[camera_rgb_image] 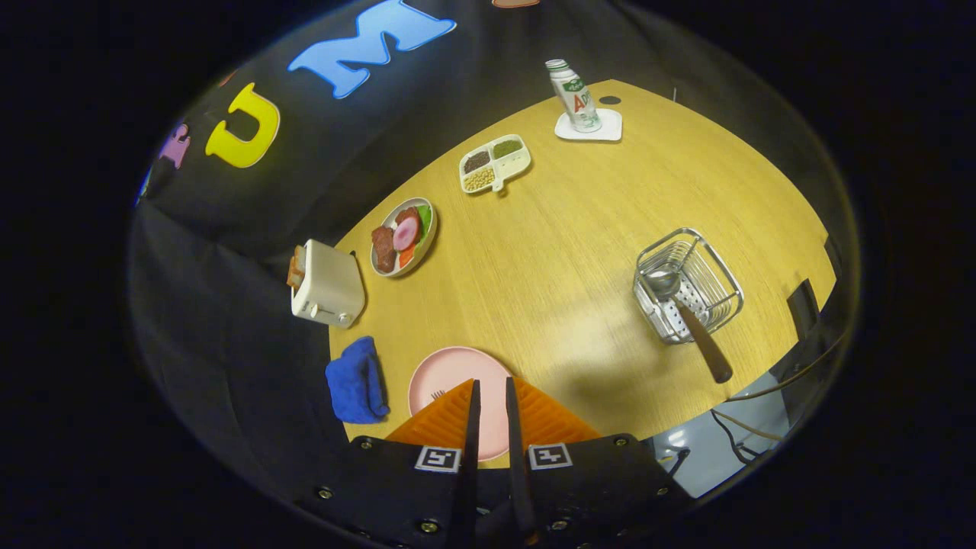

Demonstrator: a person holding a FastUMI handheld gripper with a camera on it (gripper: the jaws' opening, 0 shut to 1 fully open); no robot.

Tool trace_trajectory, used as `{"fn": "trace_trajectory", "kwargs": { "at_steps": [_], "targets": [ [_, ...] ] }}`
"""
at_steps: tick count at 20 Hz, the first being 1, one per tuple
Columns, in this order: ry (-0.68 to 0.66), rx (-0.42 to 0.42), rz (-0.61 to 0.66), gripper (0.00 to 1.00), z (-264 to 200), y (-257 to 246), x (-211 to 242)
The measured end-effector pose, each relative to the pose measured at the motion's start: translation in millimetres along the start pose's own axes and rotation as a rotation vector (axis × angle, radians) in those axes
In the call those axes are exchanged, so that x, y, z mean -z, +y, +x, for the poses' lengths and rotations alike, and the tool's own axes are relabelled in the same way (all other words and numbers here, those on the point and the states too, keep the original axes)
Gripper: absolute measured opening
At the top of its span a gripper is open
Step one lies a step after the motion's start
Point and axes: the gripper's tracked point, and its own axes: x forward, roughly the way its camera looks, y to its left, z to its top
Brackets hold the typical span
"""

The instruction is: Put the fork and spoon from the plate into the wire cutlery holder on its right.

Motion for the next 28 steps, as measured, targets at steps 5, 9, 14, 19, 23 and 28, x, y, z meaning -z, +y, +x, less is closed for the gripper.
{"fn": "trace_trajectory", "kwargs": {
  "at_steps": [5, 9, 14, 19, 23, 28],
  "targets": [
    [0.092, -0.027, -0.079, 0.18, 22, 30, 31],
    [0.173, -0.043, -0.144, 0.18, 42, 51, 58],
    [0.293, -0.044, -0.211, 0.18, 70, 65, 96],
    [0.400, -0.014, -0.241, 0.18, 98, 61, 129],
    [0.465, 0.010, -0.260, 0.18, 112, 59, 148],
    [0.501, 0.038, -0.292, 0.18, 124, 56, 160]
  ]
}}
